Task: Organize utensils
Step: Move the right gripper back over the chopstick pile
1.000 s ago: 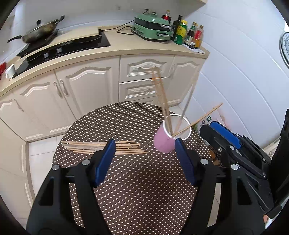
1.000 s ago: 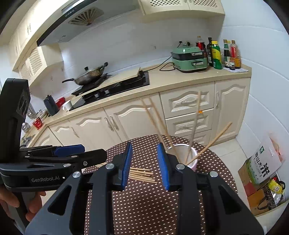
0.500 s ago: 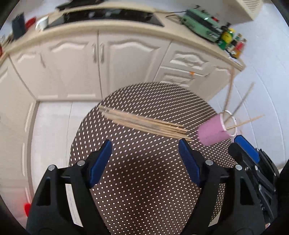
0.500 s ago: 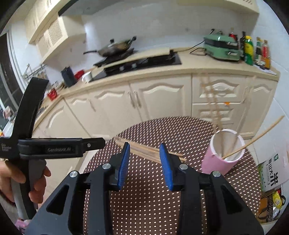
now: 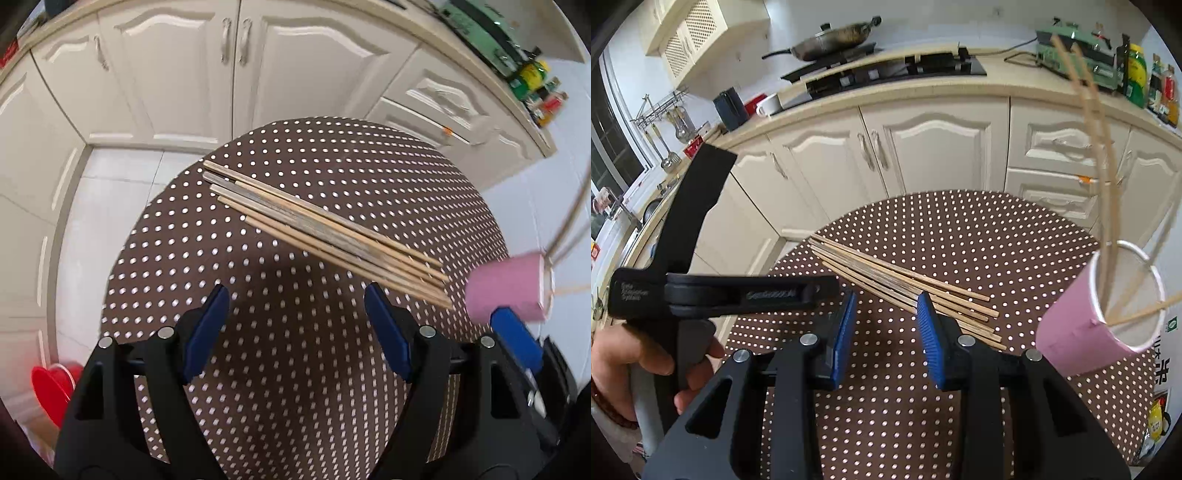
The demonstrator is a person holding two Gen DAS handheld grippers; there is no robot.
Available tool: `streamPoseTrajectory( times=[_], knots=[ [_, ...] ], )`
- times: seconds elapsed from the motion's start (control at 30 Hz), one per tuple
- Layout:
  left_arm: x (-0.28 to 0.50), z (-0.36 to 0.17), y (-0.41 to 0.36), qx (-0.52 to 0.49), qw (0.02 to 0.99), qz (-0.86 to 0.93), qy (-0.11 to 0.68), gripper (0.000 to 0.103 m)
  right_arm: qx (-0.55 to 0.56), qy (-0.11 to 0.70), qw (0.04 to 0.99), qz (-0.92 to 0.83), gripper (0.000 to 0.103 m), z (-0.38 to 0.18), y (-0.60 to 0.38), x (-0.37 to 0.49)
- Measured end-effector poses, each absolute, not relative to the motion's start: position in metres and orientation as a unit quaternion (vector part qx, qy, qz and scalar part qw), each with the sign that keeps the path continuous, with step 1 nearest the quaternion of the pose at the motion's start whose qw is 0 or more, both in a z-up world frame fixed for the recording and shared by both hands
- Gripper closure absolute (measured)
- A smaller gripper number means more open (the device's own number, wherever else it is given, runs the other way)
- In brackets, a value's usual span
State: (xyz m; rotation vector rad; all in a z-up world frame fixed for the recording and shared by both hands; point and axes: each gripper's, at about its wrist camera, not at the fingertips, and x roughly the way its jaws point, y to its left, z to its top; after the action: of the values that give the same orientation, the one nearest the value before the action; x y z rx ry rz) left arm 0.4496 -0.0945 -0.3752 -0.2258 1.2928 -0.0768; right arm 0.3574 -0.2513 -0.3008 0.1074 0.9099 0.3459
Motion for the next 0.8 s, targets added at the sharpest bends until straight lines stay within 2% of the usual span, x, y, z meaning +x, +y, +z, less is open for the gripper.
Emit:
streamPoseTrajectory(
  times=[0.13,0.27,0.7,0.73,0.8],
  knots=[
    [0.468,-0.392,-0.100,-0.085,0.789,-0.007,0.608,0.034,0.059,0.453,0.873,0.173,0.071,-0.316,-0.254,0.371],
    [0.477,-0.407,-0.107,-0.047,0.784,0.009,0.619,0.045,0.060,0.458,0.868,0.183,0.070,-0.322,-0.255,0.377],
    [0.499,-0.412,-0.106,-0.062,0.777,0.024,0.626,0.042,0.070,0.465,0.864,0.183,0.067,-0.332,-0.263,0.399],
    [0.500,-0.412,-0.107,-0.062,0.778,0.025,0.625,0.043,0.070,0.465,0.864,0.183,0.067,-0.332,-0.263,0.400],
    [0.499,-0.412,-0.111,-0.059,0.780,0.013,0.623,0.053,0.070,0.466,0.863,0.183,0.066,-0.332,-0.263,0.400]
  ],
)
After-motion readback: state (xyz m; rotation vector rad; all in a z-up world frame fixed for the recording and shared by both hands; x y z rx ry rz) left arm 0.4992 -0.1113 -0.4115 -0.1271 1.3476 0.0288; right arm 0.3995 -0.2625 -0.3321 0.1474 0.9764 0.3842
